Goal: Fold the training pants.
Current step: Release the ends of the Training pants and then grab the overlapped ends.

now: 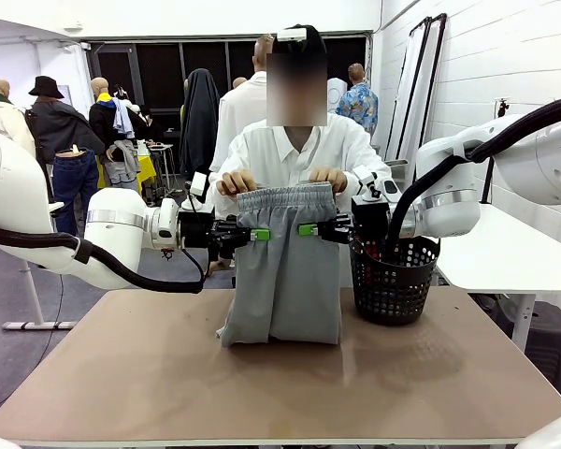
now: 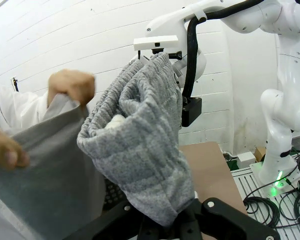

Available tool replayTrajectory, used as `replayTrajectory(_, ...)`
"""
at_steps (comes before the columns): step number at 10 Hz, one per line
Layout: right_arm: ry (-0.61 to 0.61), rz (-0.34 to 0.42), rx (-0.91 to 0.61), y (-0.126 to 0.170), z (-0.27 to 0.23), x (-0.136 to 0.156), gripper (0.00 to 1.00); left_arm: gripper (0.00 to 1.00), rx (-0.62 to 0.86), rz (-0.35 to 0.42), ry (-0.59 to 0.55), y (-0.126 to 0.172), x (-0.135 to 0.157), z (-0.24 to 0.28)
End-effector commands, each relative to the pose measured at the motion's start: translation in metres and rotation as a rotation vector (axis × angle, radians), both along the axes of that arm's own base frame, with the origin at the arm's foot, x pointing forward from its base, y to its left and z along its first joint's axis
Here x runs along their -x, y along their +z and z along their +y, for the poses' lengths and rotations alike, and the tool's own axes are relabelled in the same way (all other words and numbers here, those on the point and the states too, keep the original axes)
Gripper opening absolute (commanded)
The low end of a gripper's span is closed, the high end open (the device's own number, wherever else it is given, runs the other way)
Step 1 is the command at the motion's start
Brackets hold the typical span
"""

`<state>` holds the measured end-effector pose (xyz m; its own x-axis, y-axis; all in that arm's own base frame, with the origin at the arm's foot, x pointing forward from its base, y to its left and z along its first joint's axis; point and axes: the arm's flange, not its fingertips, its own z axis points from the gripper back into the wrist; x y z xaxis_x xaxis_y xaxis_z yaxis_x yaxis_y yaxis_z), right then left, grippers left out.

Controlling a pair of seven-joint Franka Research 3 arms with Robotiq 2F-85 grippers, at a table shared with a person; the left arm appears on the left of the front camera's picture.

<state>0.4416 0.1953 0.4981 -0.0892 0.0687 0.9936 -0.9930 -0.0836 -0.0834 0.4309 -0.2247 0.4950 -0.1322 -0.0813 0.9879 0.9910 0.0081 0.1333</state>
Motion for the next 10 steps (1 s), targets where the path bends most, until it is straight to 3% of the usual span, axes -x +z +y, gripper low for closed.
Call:
replayTrajectory(1,0.002,-0.006,-0.001,0.0013,0.0007,0.0011,0.00,0.00,0.018,0.007,0.004,0.0018,0.0011,-0.0006)
replayTrajectory(10,0.002,-0.006,-0.001,0.0013,0.0007,0.0011,0.00,0.00,0.018,0.007,0.004,0.0018,0.0011,-0.0006)
